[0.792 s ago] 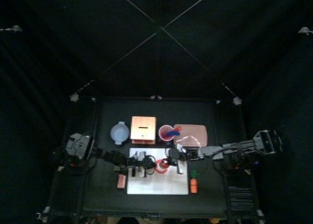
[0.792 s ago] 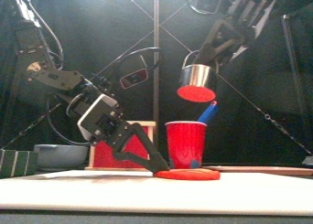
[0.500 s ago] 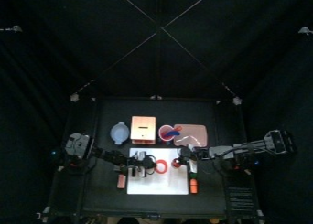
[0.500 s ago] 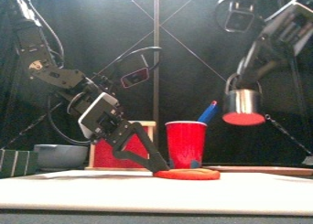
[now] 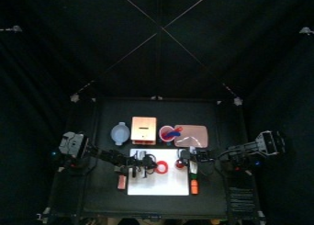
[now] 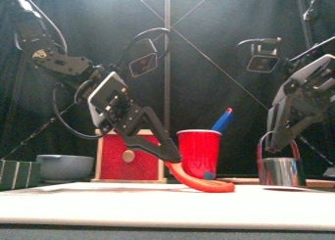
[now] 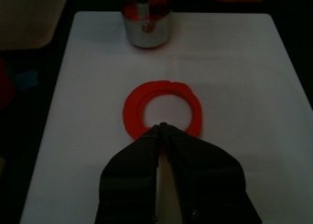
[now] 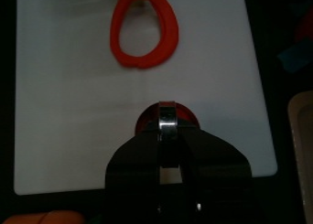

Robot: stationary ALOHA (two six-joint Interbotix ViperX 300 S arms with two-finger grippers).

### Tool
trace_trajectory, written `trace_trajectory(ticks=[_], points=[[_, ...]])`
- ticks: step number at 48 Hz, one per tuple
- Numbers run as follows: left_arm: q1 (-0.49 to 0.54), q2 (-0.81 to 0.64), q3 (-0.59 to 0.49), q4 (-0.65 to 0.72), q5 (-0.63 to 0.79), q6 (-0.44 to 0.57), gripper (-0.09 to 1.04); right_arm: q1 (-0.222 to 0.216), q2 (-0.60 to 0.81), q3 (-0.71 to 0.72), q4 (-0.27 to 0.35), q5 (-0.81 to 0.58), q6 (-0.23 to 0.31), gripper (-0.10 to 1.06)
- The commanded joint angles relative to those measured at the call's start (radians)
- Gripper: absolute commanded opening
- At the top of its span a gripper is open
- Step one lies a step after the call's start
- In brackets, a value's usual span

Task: Get the cutter from the drawer then cut the dough then place the extra dough in the bowl
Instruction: Place the extra dough in the bowl

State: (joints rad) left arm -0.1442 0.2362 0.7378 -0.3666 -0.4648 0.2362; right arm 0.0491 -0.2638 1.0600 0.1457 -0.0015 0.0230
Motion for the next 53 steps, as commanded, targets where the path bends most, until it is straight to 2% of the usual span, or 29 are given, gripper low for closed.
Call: trace_trajectory(ticks=[1, 6, 10, 19, 42, 53], points=[[0.005, -0.037, -0.012, 0.0, -0.012, 0.002, 0.55, -0.003, 0.005, -0.038, 0.014, -0.008, 0.0, 0.47], [0.005, -0.067, -0.012, 0.002, -0.023, 0.002, 0.55, 0.0, -0.005, -0.057, 0.04, -0.008, 0.002, 0.54], [0.008, -0.084, 0.0, 0.0, -0.025, 0.002, 0.55, 0.0, -0.014, -0.064, 0.061, 0.0, 0.0, 0.64], [0.009, -0.101, 0.012, 0.002, -0.026, 0.005, 0.58, -0.003, -0.026, -0.066, 0.061, 0.0, -0.002, 0.79], [0.02, -0.233, 0.086, 0.002, -0.028, 0.003, 0.61, -0.043, -0.032, -0.081, 0.031, -0.008, -0.003, 0.79], [0.054, -0.126, 0.064, 0.043, -0.008, 0.034, 0.65, -0.048, -0.032, -0.1, 0.017, -0.011, -0.002, 0.79]])
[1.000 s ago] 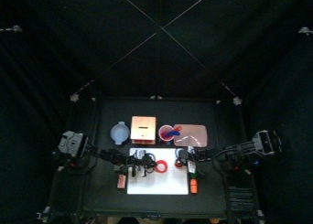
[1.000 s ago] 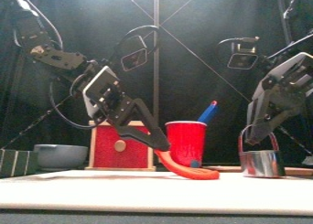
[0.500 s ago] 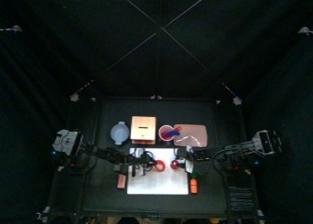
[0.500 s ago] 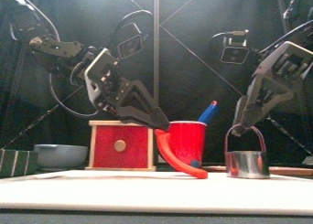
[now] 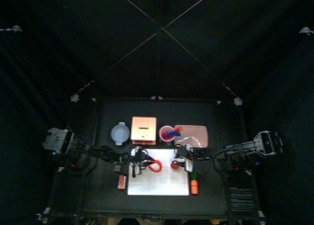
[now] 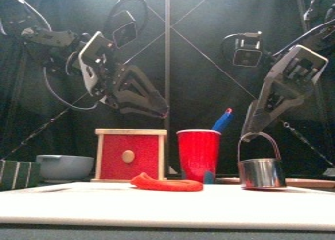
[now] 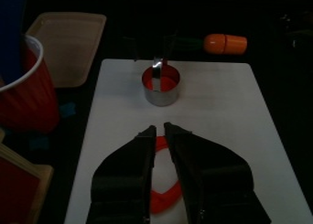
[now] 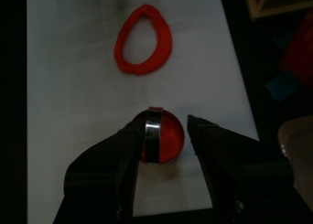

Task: Get the cutter from the drawer then cut the dough then place the extra dough in the bowl
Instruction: Place the extra dough in the bowl

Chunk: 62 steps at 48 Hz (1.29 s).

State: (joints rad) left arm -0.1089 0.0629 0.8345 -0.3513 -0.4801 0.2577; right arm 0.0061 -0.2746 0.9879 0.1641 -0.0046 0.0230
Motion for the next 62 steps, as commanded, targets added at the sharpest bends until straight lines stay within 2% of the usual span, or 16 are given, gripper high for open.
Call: trace_trajectory(ticks=[1, 13, 21, 33, 40, 56, 62], points=[[0.02, 0.06, -0.04, 0.034, 0.012, 0.017, 0.66, -0.005, -0.021, -0.031, 0.002, -0.008, 0.0, 0.79], [0.051, 0.153, -0.147, 0.054, 0.181, 0.063, 0.84, 0.003, -0.035, -0.04, 0.008, -0.009, -0.002, 0.8], [0.072, 0.164, -0.173, 0.054, 0.256, 0.075, 0.85, 0.012, -0.057, -0.043, 0.014, -0.023, 0.0, 0.8], [0.091, 0.193, -0.178, 0.058, 0.288, 0.075, 0.83, 0.012, -0.061, -0.037, 0.014, -0.023, -0.002, 0.8], [0.086, 0.199, -0.183, 0.06, 0.301, 0.074, 0.79, 0.014, -0.06, -0.028, 0.023, -0.023, 0.0, 0.8], [0.069, 0.161, -0.15, 0.091, 0.325, 0.074, 0.55, 0.012, -0.06, -0.021, 0.031, -0.023, 0.0, 0.8], [0.066, 0.132, -0.146, 0.091, 0.319, 0.074, 0.52, 0.012, -0.06, -0.021, 0.032, -0.023, 0.0, 0.8]])
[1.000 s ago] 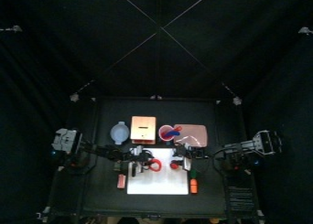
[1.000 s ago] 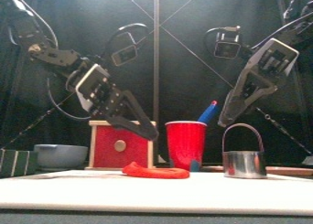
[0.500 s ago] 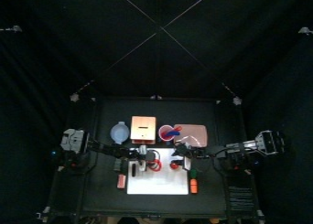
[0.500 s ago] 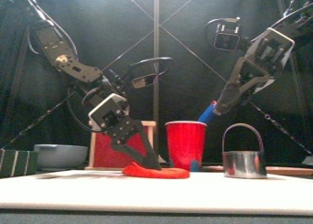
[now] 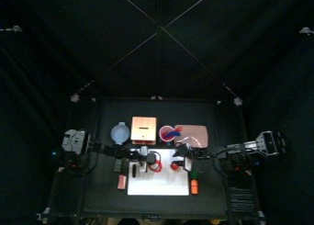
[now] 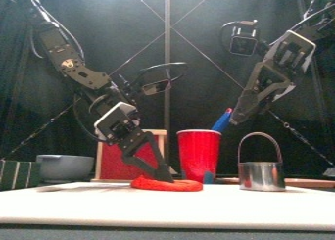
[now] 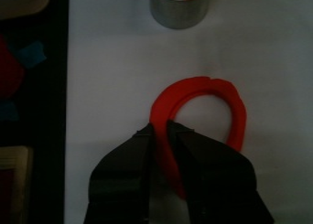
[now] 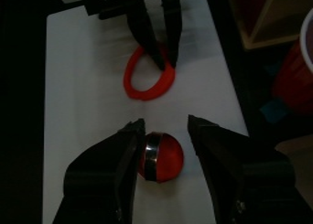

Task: Get the cutter from the drawer then cut the dough then place the extra dough in the bowl
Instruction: Place the extra dough in the bowl

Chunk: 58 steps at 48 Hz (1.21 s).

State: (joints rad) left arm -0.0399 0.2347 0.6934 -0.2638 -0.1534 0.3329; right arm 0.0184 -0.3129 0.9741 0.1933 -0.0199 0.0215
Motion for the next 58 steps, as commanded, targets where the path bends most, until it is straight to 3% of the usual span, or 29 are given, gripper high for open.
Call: trace_trajectory(ticks=[1, 20, 30, 39, 52, 58], points=[[-0.005, -0.046, -0.005, 0.003, -0.009, -0.002, 0.52, -0.002, -0.023, -0.008, 0.003, -0.008, 0.002, 0.8], [0.034, -0.377, 0.043, 0.08, -0.063, 0.002, 0.53, -0.009, -0.023, -0.009, -0.009, -0.008, 0.0, 0.8], [0.216, -0.601, 0.114, 0.133, -0.044, 0.002, 0.53, -0.034, -0.023, -0.012, -0.035, -0.008, 0.0, 0.8], [0.387, -0.801, 0.219, 0.137, 0.075, -0.003, 0.53, -0.041, -0.021, -0.014, -0.046, -0.015, -0.002, 0.8], [0.508, -1.037, 0.428, 0.034, 0.117, -0.005, 0.53, -0.057, -0.021, -0.014, -0.06, -0.034, -0.002, 0.8], [0.545, -1.062, 0.492, 0.011, 0.117, -0.005, 0.53, -0.055, -0.018, -0.014, -0.06, -0.034, 0.0, 0.8]])
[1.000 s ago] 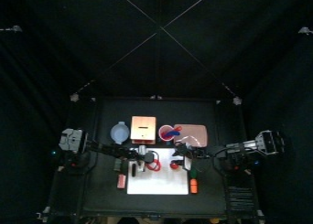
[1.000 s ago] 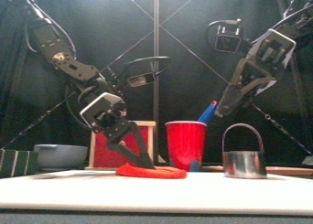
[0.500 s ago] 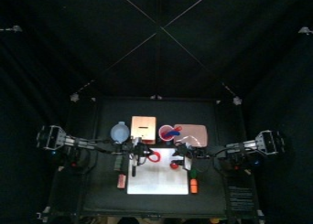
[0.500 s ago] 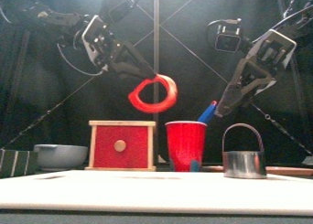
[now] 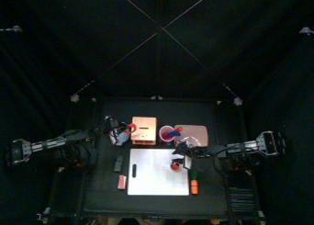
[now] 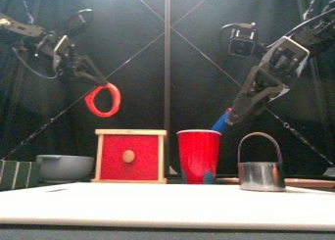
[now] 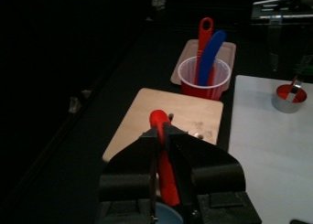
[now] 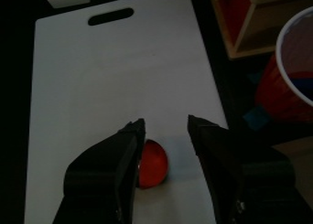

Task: Get the cutter from the drawer then cut the dough then place the extra dough in the bowl
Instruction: Place the extra dough in the bowl

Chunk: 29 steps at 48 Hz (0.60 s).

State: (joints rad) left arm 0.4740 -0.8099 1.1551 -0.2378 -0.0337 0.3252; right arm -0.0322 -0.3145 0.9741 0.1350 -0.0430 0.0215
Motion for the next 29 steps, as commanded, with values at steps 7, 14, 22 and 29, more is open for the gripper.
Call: trace_trajectory(ticks=[7, 14, 22, 29], points=[[0.064, 0.02, 0.084, -0.02, -0.006, 0.002, 0.54, -0.005, -0.017, -0.014, 0.002, -0.011, 0.0, 0.8], [0.072, 0.097, 0.091, -0.032, -0.006, -0.002, 0.65, -0.005, -0.009, -0.014, 0.005, -0.011, 0.002, 0.8], [0.08, 0.186, 0.063, -0.192, -0.008, -0.032, 0.87, -0.003, 0.002, -0.014, 0.008, -0.009, 0.002, 0.8], [0.083, 0.218, 0.057, -0.457, -0.017, -0.063, 0.94, 0.0, 0.003, -0.011, 0.014, -0.009, 0.002, 0.8]])
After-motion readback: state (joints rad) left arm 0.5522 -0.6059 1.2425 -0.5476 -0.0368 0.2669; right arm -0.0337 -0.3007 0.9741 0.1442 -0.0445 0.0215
